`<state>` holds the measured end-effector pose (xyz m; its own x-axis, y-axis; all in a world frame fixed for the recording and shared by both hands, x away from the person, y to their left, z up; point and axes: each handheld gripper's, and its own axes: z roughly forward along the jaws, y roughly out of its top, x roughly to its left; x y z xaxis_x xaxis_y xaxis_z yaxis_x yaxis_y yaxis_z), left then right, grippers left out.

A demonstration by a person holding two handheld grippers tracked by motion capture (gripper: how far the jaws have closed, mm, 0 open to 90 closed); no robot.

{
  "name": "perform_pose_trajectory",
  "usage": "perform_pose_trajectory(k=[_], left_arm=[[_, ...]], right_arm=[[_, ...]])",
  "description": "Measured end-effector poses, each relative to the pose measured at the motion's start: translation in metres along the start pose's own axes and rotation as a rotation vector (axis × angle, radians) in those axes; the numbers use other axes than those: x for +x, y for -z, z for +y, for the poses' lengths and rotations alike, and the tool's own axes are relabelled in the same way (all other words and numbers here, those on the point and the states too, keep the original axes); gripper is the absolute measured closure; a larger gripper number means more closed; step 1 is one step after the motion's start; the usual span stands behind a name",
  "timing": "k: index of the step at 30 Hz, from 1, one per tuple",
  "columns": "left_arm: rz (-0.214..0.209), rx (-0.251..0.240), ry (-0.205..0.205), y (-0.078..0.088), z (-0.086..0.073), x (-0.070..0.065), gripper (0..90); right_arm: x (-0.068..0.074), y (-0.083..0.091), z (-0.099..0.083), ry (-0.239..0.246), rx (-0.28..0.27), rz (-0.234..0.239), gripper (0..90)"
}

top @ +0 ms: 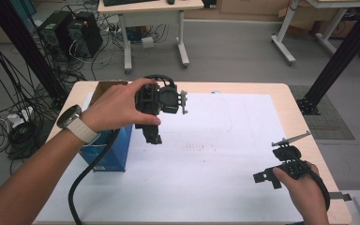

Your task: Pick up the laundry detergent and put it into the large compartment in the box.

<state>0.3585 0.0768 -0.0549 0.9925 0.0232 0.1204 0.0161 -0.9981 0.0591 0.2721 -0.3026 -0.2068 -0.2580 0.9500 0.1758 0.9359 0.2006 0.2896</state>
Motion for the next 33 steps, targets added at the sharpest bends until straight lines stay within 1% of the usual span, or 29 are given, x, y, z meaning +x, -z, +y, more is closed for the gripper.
perform_pose_trajectory(k=[1,2,4,6,8,9,10,11,12,15,16,20,25,33], left_arm=[[-0.005,-0.004,-0.002,-0.002,0.000,-0.002,5.2],[-0.013,-0.008,-0.013,-0.007,0.000,-0.004,5.2],[-0.013,-0.011,-0.017,-0.010,0.000,-0.006,5.2],[-0.012,0.000,-0.019,-0.018,0.001,-0.010,5.2],[-0.011,-0.001,-0.022,-0.023,0.001,-0.011,5.2],[-0.022,0.001,-0.019,-0.026,0.001,-0.011,5.1],[-0.022,0.001,-0.019,-0.026,0.001,-0.011,5.3],[-0.029,0.008,-0.015,-0.031,0.003,-0.011,5.3],[-0.022,0.017,-0.018,-0.032,0.004,-0.013,5.3],[-0.028,0.009,-0.011,-0.034,0.005,-0.014,5.3],[-0.025,0.009,-0.020,-0.034,0.005,-0.015,5.3],[-0.028,0.002,-0.019,-0.036,0.005,-0.017,5.3],[-0.037,-0.018,-0.032,-0.043,0.002,-0.018,5.3],[-0.041,-0.017,-0.046,-0.048,0.003,-0.018,5.4]], right_arm=[[0.000,0.000,0.000,0.001,0.000,0.001,7.3],[0.000,-0.001,0.000,-0.003,-0.001,0.002,7.3],[0.000,-0.002,-0.001,0.000,0.000,0.001,7.3],[0.000,-0.004,0.000,0.001,0.004,0.004,7.3],[0.001,-0.005,0.000,-0.002,0.004,0.007,7.3],[0.001,-0.005,-0.001,0.001,0.003,0.007,7.3],[0.001,-0.005,-0.001,0.001,0.003,0.006,7.3],[0.002,-0.006,0.000,0.003,0.004,0.005,7.3],[0.002,-0.006,0.000,0.001,0.004,0.006,7.3],[0.003,-0.005,0.001,0.005,0.004,0.004,7.3],[0.004,-0.005,0.001,0.003,0.003,0.005,7.3],[0.004,-0.005,0.001,0.008,0.004,0.005,7.3],[0.005,-0.005,0.001,0.009,0.002,0.007,7.3],[0.006,-0.004,0.000,0.007,0.003,0.004,7.3]])
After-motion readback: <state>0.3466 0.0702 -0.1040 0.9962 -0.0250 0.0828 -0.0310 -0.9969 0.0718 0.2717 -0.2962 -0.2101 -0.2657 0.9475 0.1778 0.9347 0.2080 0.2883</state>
